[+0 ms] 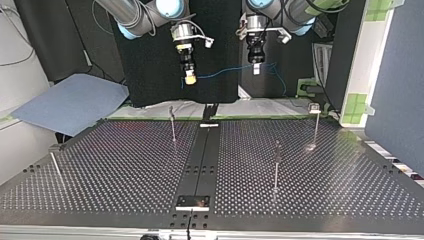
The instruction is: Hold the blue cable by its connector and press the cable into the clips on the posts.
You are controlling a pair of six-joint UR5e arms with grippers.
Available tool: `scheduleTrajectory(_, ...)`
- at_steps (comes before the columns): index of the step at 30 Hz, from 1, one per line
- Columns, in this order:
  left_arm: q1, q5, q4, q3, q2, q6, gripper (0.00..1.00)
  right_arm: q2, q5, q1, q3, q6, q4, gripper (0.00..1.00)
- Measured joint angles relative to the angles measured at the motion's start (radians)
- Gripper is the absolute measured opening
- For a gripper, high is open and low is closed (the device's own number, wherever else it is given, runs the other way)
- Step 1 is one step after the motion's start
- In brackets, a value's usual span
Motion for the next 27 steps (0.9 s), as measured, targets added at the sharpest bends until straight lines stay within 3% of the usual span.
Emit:
scheduleTrajectory(16,0.012,-0.014,-0.014,-0.001,-0.014,0.014,0.0,0.006,0.006,0.003,-0.006,-0.001,0.006,0.0)
scheduleTrajectory(21,0.023,-0.049,-0.056,-0.001,-0.056,0.054,0.0,0.041,0.041,0.006,-0.035,-0.001,0.041,0.0)
scheduleTrajectory(27,0.024,-0.059,-0.082,-0.002,-0.111,0.071,0.0,0.093,0.067,0.006,-0.042,-0.002,0.098,0.0)
